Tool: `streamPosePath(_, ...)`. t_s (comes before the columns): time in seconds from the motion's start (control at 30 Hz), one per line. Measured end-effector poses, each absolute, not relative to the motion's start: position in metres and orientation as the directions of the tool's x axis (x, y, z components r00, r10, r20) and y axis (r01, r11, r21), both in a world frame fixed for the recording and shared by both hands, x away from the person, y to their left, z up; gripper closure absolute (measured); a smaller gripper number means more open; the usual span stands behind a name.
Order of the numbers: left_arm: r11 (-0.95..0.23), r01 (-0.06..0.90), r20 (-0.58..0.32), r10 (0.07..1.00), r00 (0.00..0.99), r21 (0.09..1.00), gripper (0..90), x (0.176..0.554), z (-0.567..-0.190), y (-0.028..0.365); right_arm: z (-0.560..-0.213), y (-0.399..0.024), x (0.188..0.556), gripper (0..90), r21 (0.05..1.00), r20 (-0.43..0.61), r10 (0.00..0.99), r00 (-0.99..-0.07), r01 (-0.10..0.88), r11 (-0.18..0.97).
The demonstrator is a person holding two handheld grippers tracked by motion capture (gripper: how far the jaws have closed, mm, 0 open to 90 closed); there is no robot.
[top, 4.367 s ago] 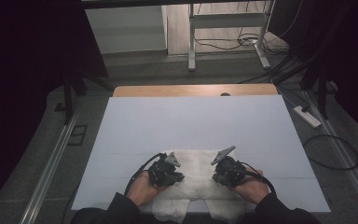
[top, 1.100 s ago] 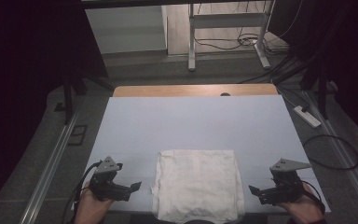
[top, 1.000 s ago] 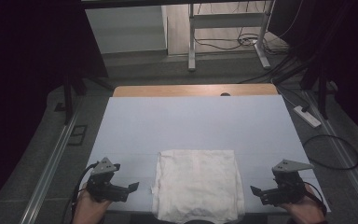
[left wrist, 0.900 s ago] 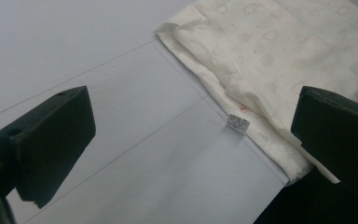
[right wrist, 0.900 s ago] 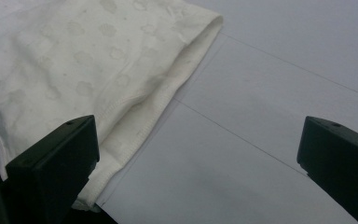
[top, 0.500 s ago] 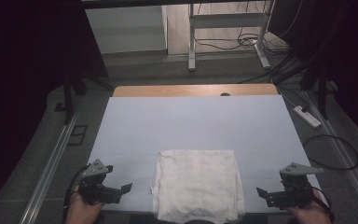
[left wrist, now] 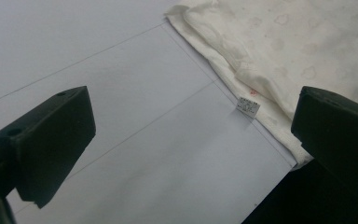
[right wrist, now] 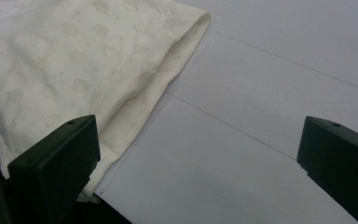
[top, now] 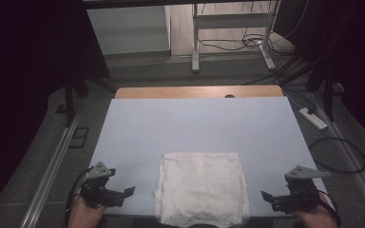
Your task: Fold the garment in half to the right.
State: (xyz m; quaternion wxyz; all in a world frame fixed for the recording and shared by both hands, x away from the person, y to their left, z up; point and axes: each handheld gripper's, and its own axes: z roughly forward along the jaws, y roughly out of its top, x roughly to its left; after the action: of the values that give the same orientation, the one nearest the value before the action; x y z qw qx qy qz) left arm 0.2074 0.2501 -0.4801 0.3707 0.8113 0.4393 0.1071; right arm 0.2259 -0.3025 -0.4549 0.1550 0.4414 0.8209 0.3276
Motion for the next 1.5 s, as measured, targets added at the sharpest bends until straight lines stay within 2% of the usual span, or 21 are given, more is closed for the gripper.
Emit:
streamPosePath(0.47, -0.359, 0.622, -0.136, 0.784, 0.605, 0.696, 0.0, 0.212, -0.479, 0.243, -0.454, -0.299, 0.229, 0.0, 0.688, 0.049, 0.791, -0.61, 0.594, 0.416)
streamPosePath(0.7, -0.385, 0.609, -0.124, 0.769, 0.627, 0.693, 0.0, 0.218, -0.478, 0.236, -0.454, -0.291, 0.234, 0.0, 0.695, 0.11, 0.741, -0.663, 0.584, 0.419)
streamPosePath(1.1, -0.345, 0.584, -0.201, 0.712, 0.673, 0.734, 0.0, 0.232, -0.483, 0.236, -0.452, -0.282, 0.249, 0.0, 0.712, 0.106, 0.735, -0.67, 0.567, 0.414)
streamPosePath(1.5, -0.366, 0.609, -0.237, 0.687, 0.687, 0.704, 0.0, 0.259, -0.492, 0.221, -0.455, -0.268, 0.264, 0.0, 0.693, 0.073, 0.733, -0.676, 0.563, 0.45)
